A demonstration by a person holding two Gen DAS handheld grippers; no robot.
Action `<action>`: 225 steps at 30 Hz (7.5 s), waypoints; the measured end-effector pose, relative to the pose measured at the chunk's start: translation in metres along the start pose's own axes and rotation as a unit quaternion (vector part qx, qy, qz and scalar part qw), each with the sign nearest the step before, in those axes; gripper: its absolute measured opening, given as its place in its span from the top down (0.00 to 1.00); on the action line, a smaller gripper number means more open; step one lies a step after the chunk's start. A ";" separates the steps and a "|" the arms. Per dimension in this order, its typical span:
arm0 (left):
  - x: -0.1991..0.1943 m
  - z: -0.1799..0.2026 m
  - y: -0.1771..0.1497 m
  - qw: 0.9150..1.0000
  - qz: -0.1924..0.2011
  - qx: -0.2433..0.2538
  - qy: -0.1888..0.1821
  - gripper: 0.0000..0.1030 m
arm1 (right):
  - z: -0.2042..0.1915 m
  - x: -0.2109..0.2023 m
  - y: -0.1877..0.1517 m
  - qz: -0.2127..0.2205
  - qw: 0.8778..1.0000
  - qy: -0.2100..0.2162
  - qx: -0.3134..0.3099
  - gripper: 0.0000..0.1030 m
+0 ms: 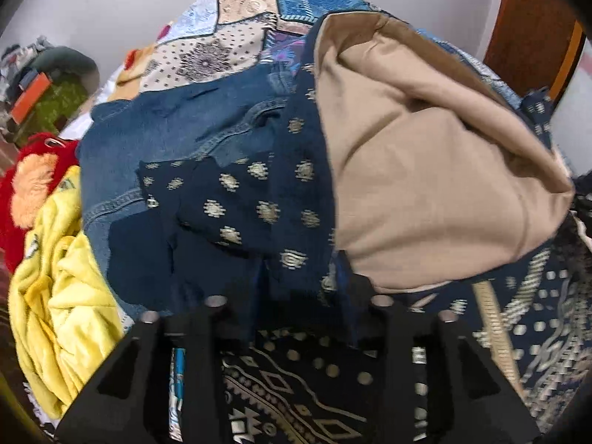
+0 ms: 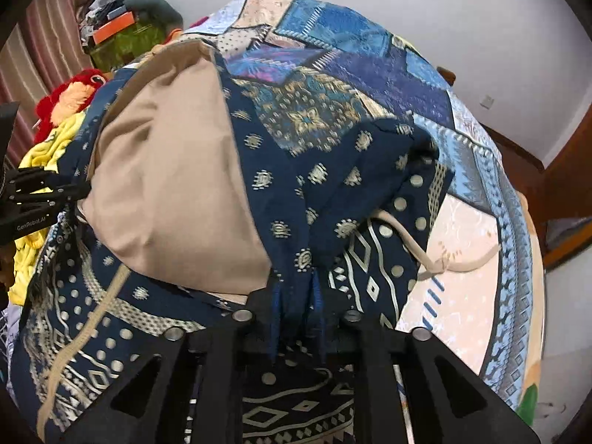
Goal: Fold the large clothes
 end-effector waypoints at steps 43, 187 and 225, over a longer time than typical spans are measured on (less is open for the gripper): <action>0.010 0.002 0.127 0.992 0.081 -0.023 -0.090 0.95 | -0.056 0.037 0.120 0.002 0.974 0.207 0.091 0.92; 0.045 -0.149 0.059 0.976 0.062 -0.205 -0.037 0.84 | 0.016 0.071 0.167 0.107 0.993 0.025 0.051 0.74; -0.209 -0.015 -0.027 0.989 0.144 -0.032 -0.009 0.37 | -0.008 -0.209 -0.010 0.149 0.988 0.044 0.005 0.16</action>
Point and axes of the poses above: each gripper's, at about its wrist camera, not at the fingertips, and x roughly the way its jaws point, z to its right, y to its top, the point moved 6 cm from there along x, roughly the way its jaws point, and after that the axes turned 5 degrees about x, right-handed, at the moved point
